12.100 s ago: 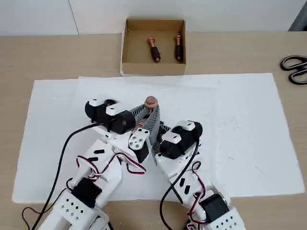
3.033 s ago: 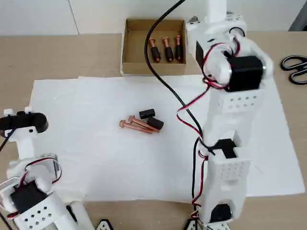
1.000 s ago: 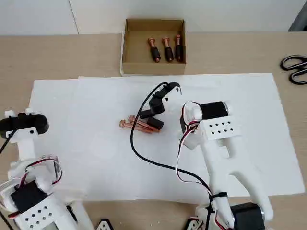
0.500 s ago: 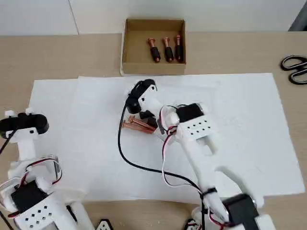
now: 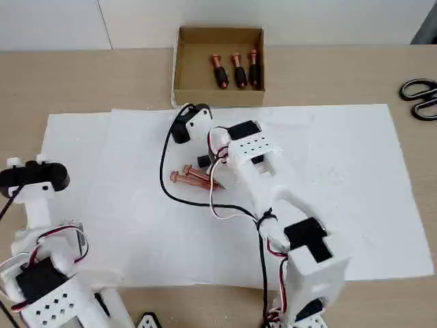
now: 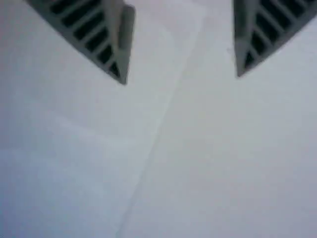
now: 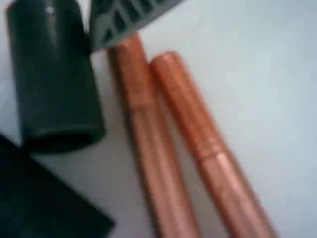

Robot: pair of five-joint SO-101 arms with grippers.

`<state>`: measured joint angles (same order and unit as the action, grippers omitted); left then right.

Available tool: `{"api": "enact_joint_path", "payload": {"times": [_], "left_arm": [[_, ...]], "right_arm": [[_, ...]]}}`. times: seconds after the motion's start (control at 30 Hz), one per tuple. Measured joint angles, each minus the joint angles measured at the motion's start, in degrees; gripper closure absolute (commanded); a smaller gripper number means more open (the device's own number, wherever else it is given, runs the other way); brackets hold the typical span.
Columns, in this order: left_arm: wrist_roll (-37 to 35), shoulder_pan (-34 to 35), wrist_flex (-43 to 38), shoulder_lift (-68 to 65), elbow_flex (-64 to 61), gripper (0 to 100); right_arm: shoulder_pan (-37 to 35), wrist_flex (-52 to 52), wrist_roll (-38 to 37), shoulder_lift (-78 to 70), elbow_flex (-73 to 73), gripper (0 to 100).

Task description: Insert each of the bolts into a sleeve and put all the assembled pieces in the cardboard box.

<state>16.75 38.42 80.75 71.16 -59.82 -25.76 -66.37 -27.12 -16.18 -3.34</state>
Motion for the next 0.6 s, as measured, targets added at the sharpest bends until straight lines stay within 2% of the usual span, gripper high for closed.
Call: {"api": "enact_joint_path", "payload": {"times": [0.5, 0.6], "left_arm": [[0.0, 0.0, 0.0, 0.0, 0.0, 86], [0.0, 0.0, 0.0, 0.0, 0.0, 86]], "right_arm": [[0.3, 1.2, 0.1, -6.9, 2.7, 76.2], [0.2, 1.2, 0.1, -6.9, 2.7, 80.2]]}}
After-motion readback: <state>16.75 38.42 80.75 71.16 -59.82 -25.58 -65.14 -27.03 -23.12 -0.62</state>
